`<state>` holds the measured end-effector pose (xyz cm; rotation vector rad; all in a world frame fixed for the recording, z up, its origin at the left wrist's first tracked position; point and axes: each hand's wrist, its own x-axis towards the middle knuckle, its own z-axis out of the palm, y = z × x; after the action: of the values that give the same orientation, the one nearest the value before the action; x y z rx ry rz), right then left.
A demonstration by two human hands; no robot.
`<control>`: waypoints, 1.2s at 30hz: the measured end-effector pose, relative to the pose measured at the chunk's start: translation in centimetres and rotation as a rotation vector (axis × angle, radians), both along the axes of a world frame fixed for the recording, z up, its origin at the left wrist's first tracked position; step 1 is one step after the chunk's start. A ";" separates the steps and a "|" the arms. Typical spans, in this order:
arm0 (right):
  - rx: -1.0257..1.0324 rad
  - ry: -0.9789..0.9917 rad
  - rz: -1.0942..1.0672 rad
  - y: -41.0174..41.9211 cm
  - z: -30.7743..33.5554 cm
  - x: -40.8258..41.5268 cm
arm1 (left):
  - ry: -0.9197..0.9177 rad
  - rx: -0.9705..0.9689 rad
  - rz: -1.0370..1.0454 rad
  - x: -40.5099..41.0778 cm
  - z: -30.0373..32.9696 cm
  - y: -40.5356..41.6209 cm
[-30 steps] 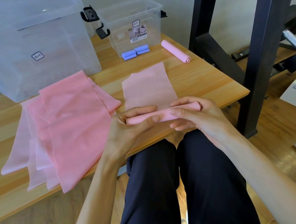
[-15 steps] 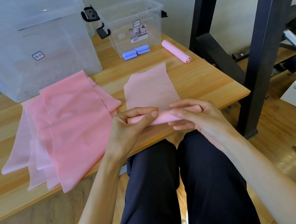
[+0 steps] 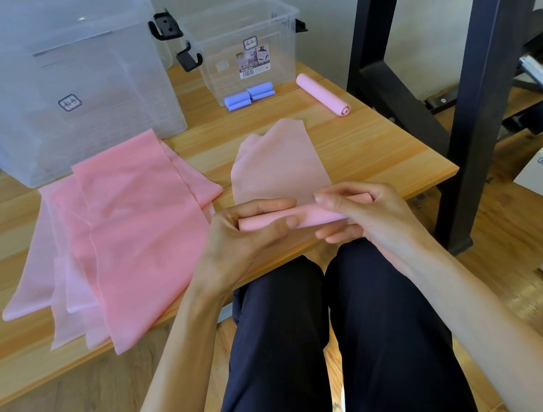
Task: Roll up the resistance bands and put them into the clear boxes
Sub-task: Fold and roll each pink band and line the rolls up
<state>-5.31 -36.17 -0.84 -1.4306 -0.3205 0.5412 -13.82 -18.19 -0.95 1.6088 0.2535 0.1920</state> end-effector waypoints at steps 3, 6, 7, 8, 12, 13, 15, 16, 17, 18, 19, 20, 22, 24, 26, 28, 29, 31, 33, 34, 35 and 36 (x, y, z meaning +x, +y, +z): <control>0.016 0.028 0.025 0.1 0.0 -0.1 | -0.005 -0.020 0.039 0.2 0.1 -0.2; 0.047 0.001 0.056 0.0 -0.1 0.0 | 0.001 -0.015 0.068 0.3 0.2 -0.1; 0.049 -0.007 0.045 0.0 0.0 0.0 | 0.000 -0.004 0.063 0.2 0.1 0.0; 0.046 -0.008 0.029 0.1 0.0 0.0 | -0.007 0.002 0.055 0.2 0.2 0.0; 0.020 0.020 0.016 0.2 -0.1 0.0 | -0.024 -0.012 0.050 0.2 0.1 0.0; 0.028 0.029 0.026 0.2 -0.1 0.0 | -0.020 -0.019 0.061 0.2 0.1 0.0; 0.047 0.013 0.044 0.1 -0.2 0.0 | -0.013 -0.021 0.078 0.3 0.0 0.0; 0.045 -0.004 0.045 0.1 -0.2 0.1 | -0.011 -0.018 0.075 0.2 0.0 0.0; 0.038 -0.016 0.040 0.1 -0.2 0.0 | -0.012 -0.014 0.063 0.1 0.0 0.1; 0.029 -0.017 0.028 0.1 -0.1 0.0 | -0.018 -0.004 0.046 0.0 -0.1 0.1; 0.019 -0.010 0.016 0.1 -0.1 0.0 | -0.026 0.007 0.031 -0.1 0.0 0.1; 0.010 0.000 0.008 0.1 -0.1 0.0 | -0.032 0.017 0.022 -0.1 0.0 0.1; 0.014 0.023 0.015 0.0 -0.1 -0.1 | -0.035 0.020 0.031 0.0 0.0 0.0; 0.043 0.031 0.046 0.0 -0.1 -0.1 | -0.031 -0.007 0.068 0.1 0.0 0.0; 0.053 0.009 0.058 0.0 0.0 -0.2 | -0.029 -0.030 0.089 0.1 0.1 0.0; 0.037 0.001 0.029 0.1 0.1 -0.1 | -0.022 -0.029 0.062 0.0 0.1 0.1; 0.025 0.004 0.010 0.1 0.2 -0.1 | -0.023 -0.015 0.045 -0.1 0.1 0.1; 0.011 0.022 -0.002 0.1 0.1 0.0 | -0.030 0.016 0.036 -0.1 0.0 0.0; 0.024 0.043 0.028 0.0 0.0 0.0 | -0.033 0.007 0.067 0.0 -0.1 -0.1; 0.035 0.046 0.047 0.0 0.0 0.0 | -0.031 -0.010 0.085 0.1 -0.1 0.0; 0.040 0.043 0.056 -0.1 -0.1 0.0 | -0.026 -0.021 0.094 0.1 0.0 0.0; 0.038 0.037 0.053 -0.1 -0.1 0.0 | -0.024 -0.017 0.091 0.1 0.0 0.0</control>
<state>-5.31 -36.25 -0.97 -1.3769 -0.3383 0.6013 -13.74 -18.19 -0.96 1.5788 0.3088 0.2781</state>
